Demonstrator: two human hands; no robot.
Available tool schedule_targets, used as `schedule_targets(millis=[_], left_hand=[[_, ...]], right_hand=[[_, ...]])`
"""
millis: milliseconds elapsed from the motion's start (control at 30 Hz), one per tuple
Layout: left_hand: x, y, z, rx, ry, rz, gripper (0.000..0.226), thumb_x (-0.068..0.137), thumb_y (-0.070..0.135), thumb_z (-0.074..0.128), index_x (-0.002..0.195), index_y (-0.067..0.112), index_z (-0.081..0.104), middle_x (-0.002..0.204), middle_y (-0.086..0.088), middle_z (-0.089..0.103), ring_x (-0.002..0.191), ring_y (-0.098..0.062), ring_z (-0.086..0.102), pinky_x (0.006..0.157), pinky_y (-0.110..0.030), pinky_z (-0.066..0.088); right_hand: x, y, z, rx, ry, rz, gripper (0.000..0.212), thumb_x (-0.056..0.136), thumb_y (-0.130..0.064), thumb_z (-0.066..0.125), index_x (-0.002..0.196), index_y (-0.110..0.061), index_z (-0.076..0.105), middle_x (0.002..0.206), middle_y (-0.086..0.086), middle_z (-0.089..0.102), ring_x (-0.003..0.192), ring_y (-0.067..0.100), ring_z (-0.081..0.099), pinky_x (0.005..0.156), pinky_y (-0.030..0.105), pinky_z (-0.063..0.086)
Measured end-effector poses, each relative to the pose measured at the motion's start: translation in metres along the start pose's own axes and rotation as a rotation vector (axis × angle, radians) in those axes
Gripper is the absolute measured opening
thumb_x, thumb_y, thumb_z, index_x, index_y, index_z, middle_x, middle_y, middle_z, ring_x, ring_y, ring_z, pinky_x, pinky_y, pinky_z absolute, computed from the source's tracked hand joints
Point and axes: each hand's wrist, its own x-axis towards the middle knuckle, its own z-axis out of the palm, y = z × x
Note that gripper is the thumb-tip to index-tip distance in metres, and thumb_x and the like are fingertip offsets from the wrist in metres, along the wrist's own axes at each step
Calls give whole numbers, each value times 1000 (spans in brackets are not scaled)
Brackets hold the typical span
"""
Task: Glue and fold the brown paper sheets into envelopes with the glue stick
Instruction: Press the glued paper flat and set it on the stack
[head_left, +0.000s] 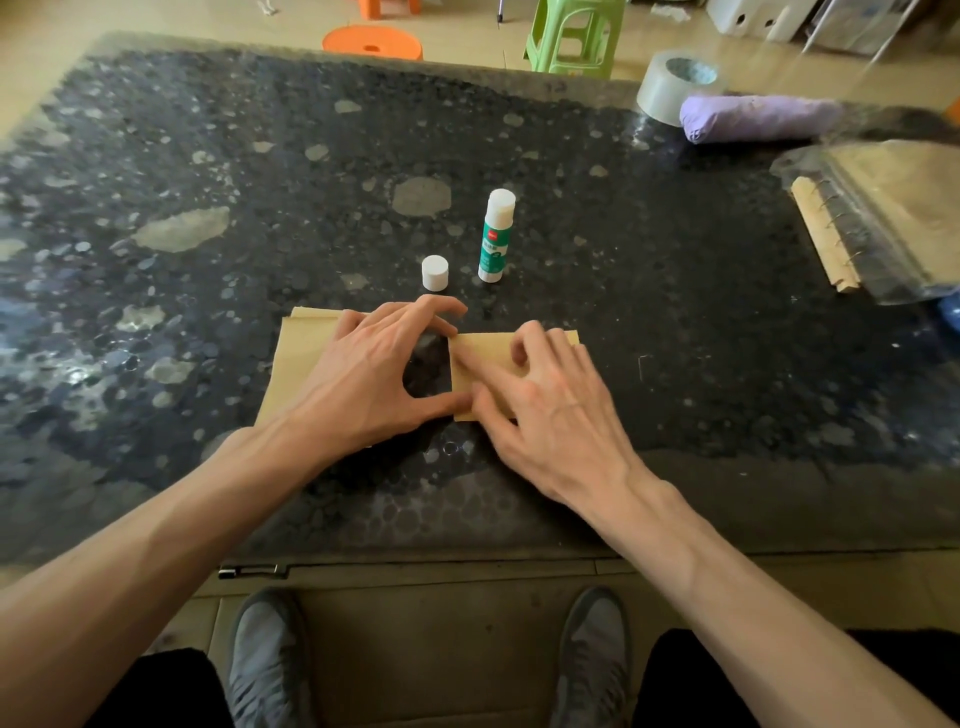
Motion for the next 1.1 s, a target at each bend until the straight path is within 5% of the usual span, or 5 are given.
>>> schedule_targets(millis=[167, 767, 900, 1100], left_hand=[[0, -1, 0, -1, 4, 1, 75, 80, 58, 74, 144, 37, 42, 131, 23, 62, 136, -5, 48, 102, -33, 34], [0, 2, -1, 39, -10, 7, 78, 80, 71, 66, 145, 36, 40, 132, 22, 63, 136, -4, 50, 98, -33, 34], [3, 2, -5, 59, -53, -5, 91, 71, 87, 55, 146, 39, 38, 133, 22, 62, 137, -2, 48, 94, -32, 31], [5, 0, -13, 115, -173, 1, 115, 55, 90, 66, 153, 42, 29, 144, 23, 55, 146, -4, 38, 99, -31, 26]], right_hand=[[6, -7, 2, 24, 1, 13, 45, 107, -46, 34, 147, -42, 54, 110, 0, 42, 99, 17, 42, 86, 37, 42], [12, 3, 2, 175, -71, 32, 47, 103, -54, 32, 143, -50, 56, 111, -4, 35, 99, 16, 38, 90, 37, 44], [6, 8, -2, 186, -93, -7, 45, 103, -51, 36, 142, -50, 58, 123, -2, 42, 107, 18, 40, 98, 42, 44], [-4, 10, -10, 53, -129, -86, 45, 103, -53, 38, 146, -51, 54, 134, 0, 47, 118, 19, 43, 96, 41, 44]])
